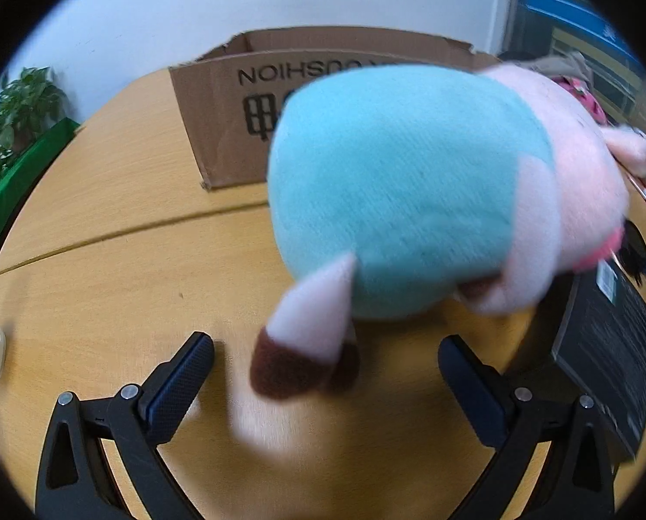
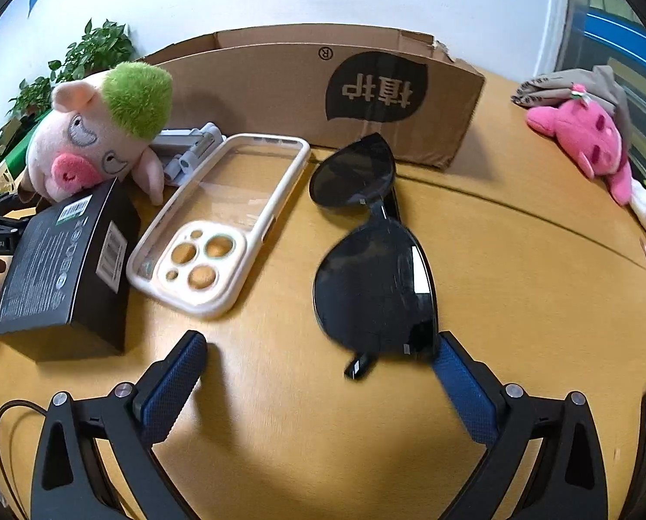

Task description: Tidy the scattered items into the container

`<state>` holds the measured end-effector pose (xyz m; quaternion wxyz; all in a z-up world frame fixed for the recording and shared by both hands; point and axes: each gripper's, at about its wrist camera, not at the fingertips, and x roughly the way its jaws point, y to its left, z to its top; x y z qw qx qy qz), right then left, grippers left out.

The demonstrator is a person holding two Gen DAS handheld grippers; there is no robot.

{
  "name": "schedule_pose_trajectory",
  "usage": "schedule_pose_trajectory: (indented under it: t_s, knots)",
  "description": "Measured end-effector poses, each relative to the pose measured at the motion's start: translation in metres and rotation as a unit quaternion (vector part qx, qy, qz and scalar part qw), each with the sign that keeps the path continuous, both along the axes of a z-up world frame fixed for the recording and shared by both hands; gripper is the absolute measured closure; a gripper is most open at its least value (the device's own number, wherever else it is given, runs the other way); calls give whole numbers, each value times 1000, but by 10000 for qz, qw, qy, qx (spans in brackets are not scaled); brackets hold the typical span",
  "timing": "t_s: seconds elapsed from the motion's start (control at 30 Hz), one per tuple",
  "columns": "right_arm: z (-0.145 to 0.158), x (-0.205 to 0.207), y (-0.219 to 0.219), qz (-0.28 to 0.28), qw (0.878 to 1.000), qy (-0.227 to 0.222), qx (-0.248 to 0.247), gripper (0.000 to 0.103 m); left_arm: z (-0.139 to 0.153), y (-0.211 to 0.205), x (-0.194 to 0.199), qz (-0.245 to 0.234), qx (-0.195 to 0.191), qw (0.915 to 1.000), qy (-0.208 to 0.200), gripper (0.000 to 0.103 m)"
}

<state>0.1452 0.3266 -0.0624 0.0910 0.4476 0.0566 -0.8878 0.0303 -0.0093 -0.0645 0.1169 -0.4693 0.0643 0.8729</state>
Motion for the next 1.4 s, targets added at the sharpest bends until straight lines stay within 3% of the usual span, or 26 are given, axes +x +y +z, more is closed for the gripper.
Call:
schedule_pose_trajectory:
  t_s: [0.1, 0.2, 0.3, 0.37, 0.43, 0.53, 0.63, 0.87, 0.9, 0.93, 0.97, 1.0, 1.07, 1.13, 1.17, 1.2, 1.23, 1.27, 1.3, 1.4]
  knots:
    - [1, 17, 7, -238, 9997, -65, -16, 0, 5, -5, 9, 285, -76, 9995, -52, 1]
    - [10, 32, 10, -377, 9989, -193, -224, 0, 29, -16, 39, 563, 184, 9972, 454, 2]
    - [36, 41, 8, -485, 9983, 74, -308, 0, 72, -20, 69, 883, 334, 9888, 1155, 1]
    - [54, 45, -1, -411, 9982, 290, -313, 0, 101, -20, 80, 1007, 633, 9815, 1502, 1]
    - [70, 46, -14, -188, 9980, 506, -329, 0, 121, -15, 82, 985, 864, 9780, 1622, 1]
    - [80, 53, -36, 102, 9974, 711, -112, 0, 134, -20, 95, 996, 805, 9772, 1692, 1]
    - [81, 51, -50, 152, 9967, 787, 162, 0, 122, -1, 93, 970, 607, 9787, 1705, 1]
    - [73, 46, -59, 236, 9972, 703, 107, 1, 104, 16, 90, 604, 632, 9827, 1634, 1]
    - [72, 45, -60, 292, 9972, 683, 60, 4, 103, 17, 89, 615, 666, 9822, 1645, 1]
    - [72, 45, -60, 374, 9969, 684, -55, 37, 103, 17, 89, 643, 723, 9812, 1670, 2]
    - [71, 44, -59, 407, 9968, 664, -189, 103, 102, 16, 88, 672, 808, 9800, 1688, 16]
    - [70, 41, -57, 345, 9972, 606, -262, 99, 100, 14, 88, 701, 921, 9791, 1675, 52]
    - [68, 37, -56, 293, 9977, 570, -204, 100, 93, 9, 80, 756, 1093, 9814, 1389, 100]
    - [66, 34, -56, 332, 9978, 532, -211, 98, 84, 5, 70, 825, 1231, 9826, 1117, 99]
    - [65, 32, -56, 337, 9978, 492, -292, 79, 82, 3, 68, 874, 1264, 9824, 1057, 94]
    - [65, 30, -56, 343, 9977, 456, -356, 61, 80, 1, 66, 931, 1278, 9824, 993, 80]
    - [67, 30, -56, 359, 9975, 479, -379, 20, 79, 0, 63, 1004, 1286, 9824, 914, 68]
    - [69, 31, -57, 369, 9969, 577, -375, 1, 78, -2, 61, 1076, 1310, 9818, 857, 37]
    - [72, 33, -59, 387, 9960, 723, -354, 1, 77, -5, 60, 1153, 1369, 9802, 846, 19]
    - [79, 31, -66, 674, 9938, 786, -416, 2, 75, -12, 59, 1290, 1614, 9739, 940, 20]
